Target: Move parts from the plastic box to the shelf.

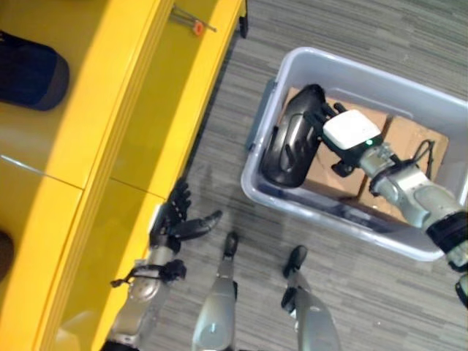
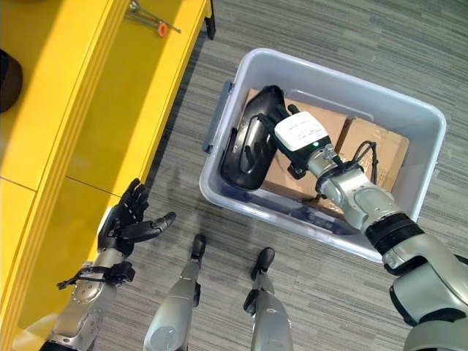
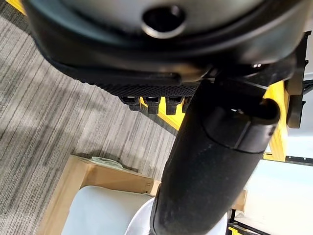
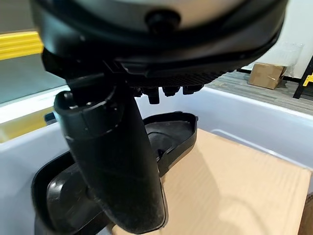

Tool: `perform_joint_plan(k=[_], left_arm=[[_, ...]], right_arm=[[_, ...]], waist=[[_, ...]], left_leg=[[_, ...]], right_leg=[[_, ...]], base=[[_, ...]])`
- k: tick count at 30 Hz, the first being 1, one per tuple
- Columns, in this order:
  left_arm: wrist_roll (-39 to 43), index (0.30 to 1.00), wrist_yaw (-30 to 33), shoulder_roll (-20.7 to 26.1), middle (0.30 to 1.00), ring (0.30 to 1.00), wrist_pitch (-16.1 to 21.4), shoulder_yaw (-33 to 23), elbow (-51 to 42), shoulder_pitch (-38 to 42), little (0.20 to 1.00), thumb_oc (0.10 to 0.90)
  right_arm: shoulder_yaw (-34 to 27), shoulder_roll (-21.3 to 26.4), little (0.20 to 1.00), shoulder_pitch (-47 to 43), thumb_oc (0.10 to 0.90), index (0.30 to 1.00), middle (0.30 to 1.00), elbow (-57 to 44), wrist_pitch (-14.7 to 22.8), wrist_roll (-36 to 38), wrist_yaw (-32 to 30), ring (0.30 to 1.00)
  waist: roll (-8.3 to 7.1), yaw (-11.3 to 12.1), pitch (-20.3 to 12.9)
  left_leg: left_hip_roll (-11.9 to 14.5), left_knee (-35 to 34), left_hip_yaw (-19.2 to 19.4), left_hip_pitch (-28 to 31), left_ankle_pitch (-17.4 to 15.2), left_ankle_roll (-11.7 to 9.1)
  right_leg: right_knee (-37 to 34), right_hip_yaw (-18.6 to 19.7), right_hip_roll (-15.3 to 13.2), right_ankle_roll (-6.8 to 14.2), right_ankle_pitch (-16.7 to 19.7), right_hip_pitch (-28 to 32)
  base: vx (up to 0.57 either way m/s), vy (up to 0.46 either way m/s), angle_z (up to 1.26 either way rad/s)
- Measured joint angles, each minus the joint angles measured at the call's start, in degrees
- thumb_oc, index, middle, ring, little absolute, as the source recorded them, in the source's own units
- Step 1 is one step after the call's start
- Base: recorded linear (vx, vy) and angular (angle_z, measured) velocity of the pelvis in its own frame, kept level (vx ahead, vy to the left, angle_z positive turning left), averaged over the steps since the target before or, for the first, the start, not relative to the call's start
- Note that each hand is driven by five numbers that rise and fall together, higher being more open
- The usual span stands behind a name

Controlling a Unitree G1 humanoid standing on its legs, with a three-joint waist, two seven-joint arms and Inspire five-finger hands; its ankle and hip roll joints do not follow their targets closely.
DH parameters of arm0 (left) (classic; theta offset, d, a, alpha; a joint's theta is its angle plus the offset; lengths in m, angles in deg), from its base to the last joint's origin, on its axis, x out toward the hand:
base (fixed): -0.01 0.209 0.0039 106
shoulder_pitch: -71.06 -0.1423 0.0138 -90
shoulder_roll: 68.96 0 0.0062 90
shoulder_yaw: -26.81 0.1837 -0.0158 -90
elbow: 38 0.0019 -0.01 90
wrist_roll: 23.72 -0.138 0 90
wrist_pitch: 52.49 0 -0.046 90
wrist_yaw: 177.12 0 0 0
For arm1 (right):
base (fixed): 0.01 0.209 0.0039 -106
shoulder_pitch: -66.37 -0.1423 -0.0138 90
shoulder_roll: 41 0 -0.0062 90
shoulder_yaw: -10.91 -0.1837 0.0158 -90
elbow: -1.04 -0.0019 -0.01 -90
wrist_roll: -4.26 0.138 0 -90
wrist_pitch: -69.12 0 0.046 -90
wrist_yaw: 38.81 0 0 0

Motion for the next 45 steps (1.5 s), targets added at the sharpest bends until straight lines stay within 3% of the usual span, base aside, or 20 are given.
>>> perform_joint_plan(k=[24,27,40,45], left_arm=[[-0.45,1.0,2.03,-0.05,1.0,1.0,0.81,-0.03,-0.01,1.21,1.0,0.9],[-0.42,1.0,2.19,-0.05,1.0,1.0,0.97,0.0,0.01,1.21,1.0,0.9],[-0.42,1.0,2.33,-0.03,1.0,1.0,1.42,-0.49,0.01,1.24,1.0,0.9],[-0.43,1.0,2.37,-0.03,1.0,1.0,1.42,-0.58,-0.01,1.23,1.0,0.9]], right_arm=[[6.23,-3.83,1.0,-0.97,0.9,1.0,1.0,2.31,0.03,-0.04,3.14,1.0],[9.32,-3.98,1.0,-2.58,0.9,1.0,1.0,4.68,0.04,-0.3,3.71,1.0],[17.31,0.92,1.0,-13.69,0.9,1.0,1.0,6.4,0.36,-11.28,0.97,1.0],[17.41,1.3,1.0,-14.62,0.9,1.0,1.0,6.02,0.34,-11.36,1.04,1.0]], waist=[[-1.68,1.42,2.29],[-1.68,1.4,2.41],[-1.71,0.94,2.42],[-1.72,0.94,2.42]], left_leg=[[-0.21,1.88,-0.64,-4.98,0.63,0.07],[-0.36,2.17,-1.26,-5.99,0.8,0.11],[-0.61,3.23,-1.65,-12.73,1.84,0.38],[-0.53,3.22,-1.86,-13.54,2.04,0.57]], right_leg=[[2.89,-0.04,-0.52,-0.24,-0.21,-5.02],[3.39,-0.19,-0.67,-0.23,-0.36,-5.9],[7.67,0.08,-1.57,-0.61,-0.82,-13.95],[8.62,0.14,-1.61,-0.85,-1.01,-15.16]], base=[[0.0,0.0,0.01],[0.0,-0.002,0.03],[0.0,0.0,0.0],[0.01,-0.002,0.0]])
